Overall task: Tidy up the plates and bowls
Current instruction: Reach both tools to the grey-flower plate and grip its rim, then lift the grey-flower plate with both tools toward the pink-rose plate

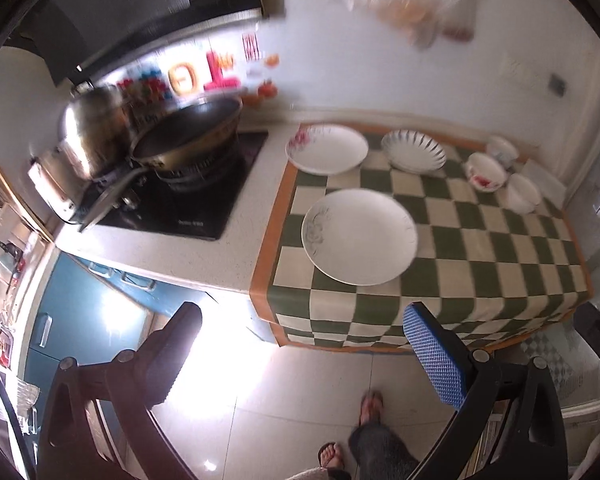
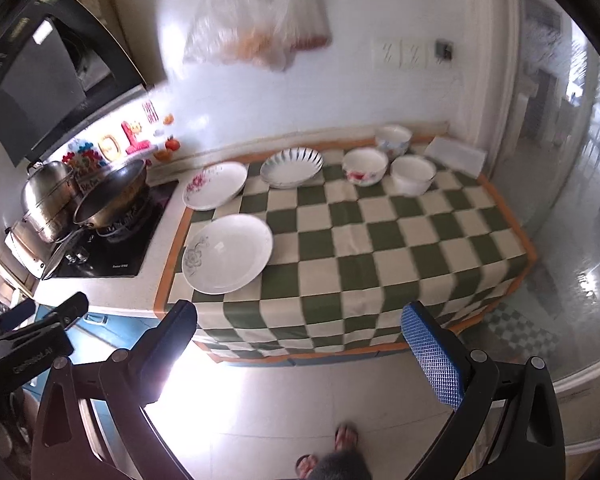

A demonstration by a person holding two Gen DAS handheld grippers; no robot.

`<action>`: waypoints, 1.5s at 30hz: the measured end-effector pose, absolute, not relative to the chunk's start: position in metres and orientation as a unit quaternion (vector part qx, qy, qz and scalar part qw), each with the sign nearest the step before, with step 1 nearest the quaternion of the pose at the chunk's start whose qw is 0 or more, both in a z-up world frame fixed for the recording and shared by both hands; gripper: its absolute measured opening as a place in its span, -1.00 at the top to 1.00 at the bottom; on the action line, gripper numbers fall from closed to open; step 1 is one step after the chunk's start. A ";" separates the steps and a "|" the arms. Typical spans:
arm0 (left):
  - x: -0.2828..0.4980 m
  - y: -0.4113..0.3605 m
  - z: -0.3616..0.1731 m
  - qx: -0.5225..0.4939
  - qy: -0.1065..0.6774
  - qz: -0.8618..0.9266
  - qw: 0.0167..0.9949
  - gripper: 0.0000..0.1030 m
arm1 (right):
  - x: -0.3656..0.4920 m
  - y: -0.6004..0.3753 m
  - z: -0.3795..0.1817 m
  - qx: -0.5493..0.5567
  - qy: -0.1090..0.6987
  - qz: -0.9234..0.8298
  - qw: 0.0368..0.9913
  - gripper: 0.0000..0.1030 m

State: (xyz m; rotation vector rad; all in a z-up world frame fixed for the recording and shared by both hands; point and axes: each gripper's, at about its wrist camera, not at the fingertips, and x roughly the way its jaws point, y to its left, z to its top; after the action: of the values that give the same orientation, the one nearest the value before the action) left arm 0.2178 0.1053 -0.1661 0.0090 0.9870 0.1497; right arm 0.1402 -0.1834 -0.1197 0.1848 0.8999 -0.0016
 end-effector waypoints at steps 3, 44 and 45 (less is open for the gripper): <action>0.267 0.115 -0.199 -0.011 0.511 0.074 0.856 -0.99 | 0.191 -0.179 -0.149 0.095 0.460 0.019 0.883 -1.00; 0.476 0.159 -0.386 -0.137 0.709 0.005 0.692 0.35 | 0.521 -0.111 -0.428 0.098 0.676 0.151 0.714 0.63; 0.478 0.156 -0.385 -0.133 0.708 0.003 0.693 0.35 | 0.521 -0.114 -0.428 0.100 0.675 0.149 0.716 0.63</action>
State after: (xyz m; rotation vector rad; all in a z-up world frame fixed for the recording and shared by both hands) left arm 0.4775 0.1555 -0.3848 -0.2977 1.5823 0.0067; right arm 0.5209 -0.1138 -0.4283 0.2218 1.4947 0.3304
